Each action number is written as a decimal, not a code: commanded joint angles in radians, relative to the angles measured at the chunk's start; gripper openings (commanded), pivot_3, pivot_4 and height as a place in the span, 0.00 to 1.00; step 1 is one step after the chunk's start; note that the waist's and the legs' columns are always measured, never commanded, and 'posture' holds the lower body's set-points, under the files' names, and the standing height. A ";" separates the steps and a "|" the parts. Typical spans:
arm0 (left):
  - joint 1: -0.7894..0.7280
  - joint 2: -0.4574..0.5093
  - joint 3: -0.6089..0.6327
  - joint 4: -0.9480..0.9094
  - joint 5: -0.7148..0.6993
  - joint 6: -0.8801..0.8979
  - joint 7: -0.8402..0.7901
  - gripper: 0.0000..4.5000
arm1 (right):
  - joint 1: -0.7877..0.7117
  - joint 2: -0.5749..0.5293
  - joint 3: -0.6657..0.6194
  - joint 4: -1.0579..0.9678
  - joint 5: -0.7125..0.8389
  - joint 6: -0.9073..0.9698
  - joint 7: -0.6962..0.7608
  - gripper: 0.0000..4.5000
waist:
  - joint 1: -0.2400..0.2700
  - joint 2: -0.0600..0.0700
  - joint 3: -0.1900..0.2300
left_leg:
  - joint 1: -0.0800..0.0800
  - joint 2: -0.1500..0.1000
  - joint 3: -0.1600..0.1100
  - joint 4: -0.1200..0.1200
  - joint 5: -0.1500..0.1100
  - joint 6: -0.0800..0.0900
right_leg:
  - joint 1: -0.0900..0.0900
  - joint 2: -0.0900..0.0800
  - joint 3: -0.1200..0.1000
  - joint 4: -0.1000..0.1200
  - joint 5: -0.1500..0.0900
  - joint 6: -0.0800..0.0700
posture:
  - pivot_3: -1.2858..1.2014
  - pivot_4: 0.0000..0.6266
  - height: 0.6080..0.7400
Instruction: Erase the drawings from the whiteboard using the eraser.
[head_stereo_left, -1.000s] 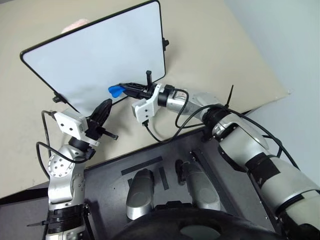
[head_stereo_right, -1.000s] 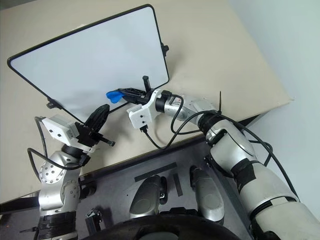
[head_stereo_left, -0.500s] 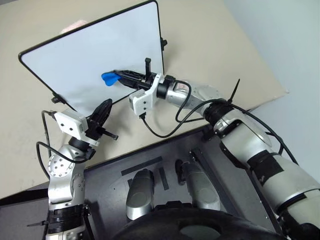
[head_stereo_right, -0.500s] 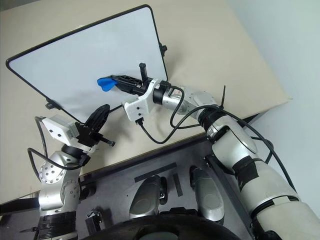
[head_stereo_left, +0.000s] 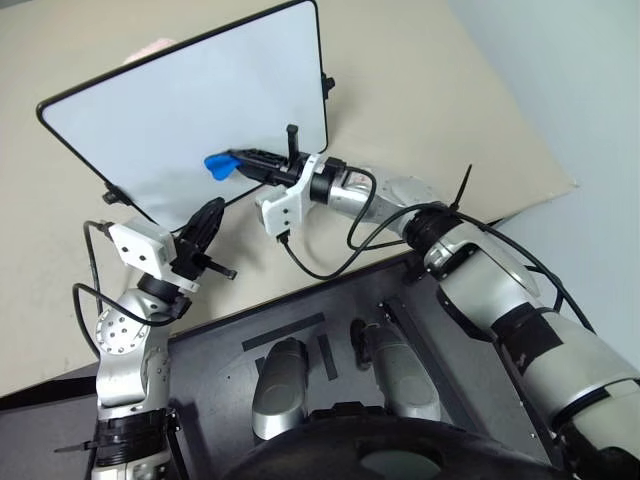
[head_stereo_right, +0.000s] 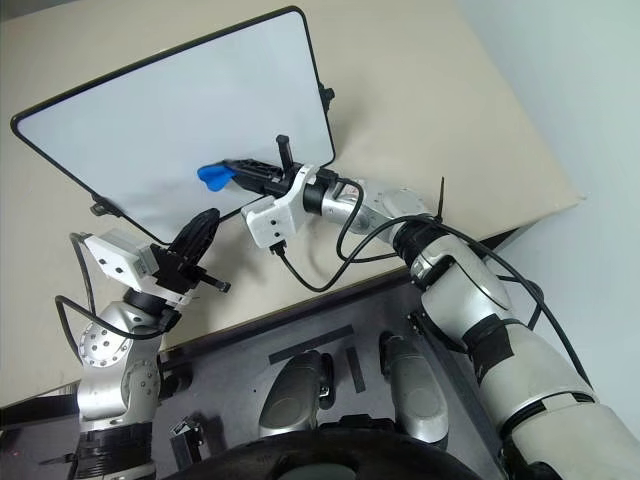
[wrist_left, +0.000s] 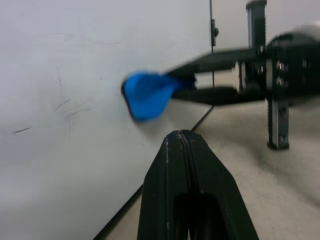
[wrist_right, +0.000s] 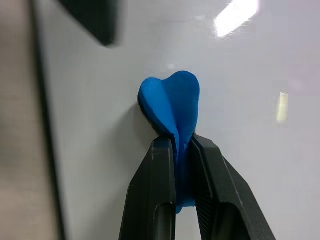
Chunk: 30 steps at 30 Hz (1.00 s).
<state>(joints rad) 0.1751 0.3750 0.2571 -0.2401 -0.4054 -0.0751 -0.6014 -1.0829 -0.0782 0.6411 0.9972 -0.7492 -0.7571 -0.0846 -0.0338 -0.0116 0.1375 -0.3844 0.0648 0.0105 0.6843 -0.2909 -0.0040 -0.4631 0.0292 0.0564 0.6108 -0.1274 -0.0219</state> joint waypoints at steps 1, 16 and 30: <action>-0.005 0.003 0.002 -0.034 -0.007 -0.005 0.004 0.00 | 0.032 -0.056 -0.072 -0.109 0.106 -0.030 0.085 0.06 | 0.001 0.000 0.000 | 0.000 0.000 0.000 0.000 0.000 0.000 | 0.000 0.000 0.000 0.000 0.000 0.000 | 0.52 0.24 1.00; -0.025 0.024 0.006 -0.038 -0.016 0.019 -0.006 0.00 | 0.524 -0.482 -0.253 -0.911 0.884 0.734 1.048 0.06 | 0.003 -0.002 -0.001 | 0.003 0.000 0.003 0.004 -0.003 0.000 | 0.008 0.000 0.002 -0.006 -0.006 0.006 | 0.52 0.24 1.00; -0.064 0.039 0.013 -0.007 -0.021 0.022 -0.026 0.00 | 0.556 -0.472 -0.326 -0.941 0.847 0.823 1.048 0.87 | 0.003 -0.002 -0.001 | 0.016 -0.001 0.002 0.003 0.001 0.002 | 0.020 0.000 0.004 -0.003 -0.007 0.013 | 0.52 0.24 1.00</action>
<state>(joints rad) 0.1213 0.4062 0.2590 -0.2355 -0.4100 -0.0446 -0.6215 -0.5102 -0.5507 0.3714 0.1053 0.0836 0.0634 0.9826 -0.0305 -0.0131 0.1367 -0.3680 0.0633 0.0129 0.6873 -0.2900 -0.0025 -0.4432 0.0294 0.0601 0.6082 -0.1344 -0.0091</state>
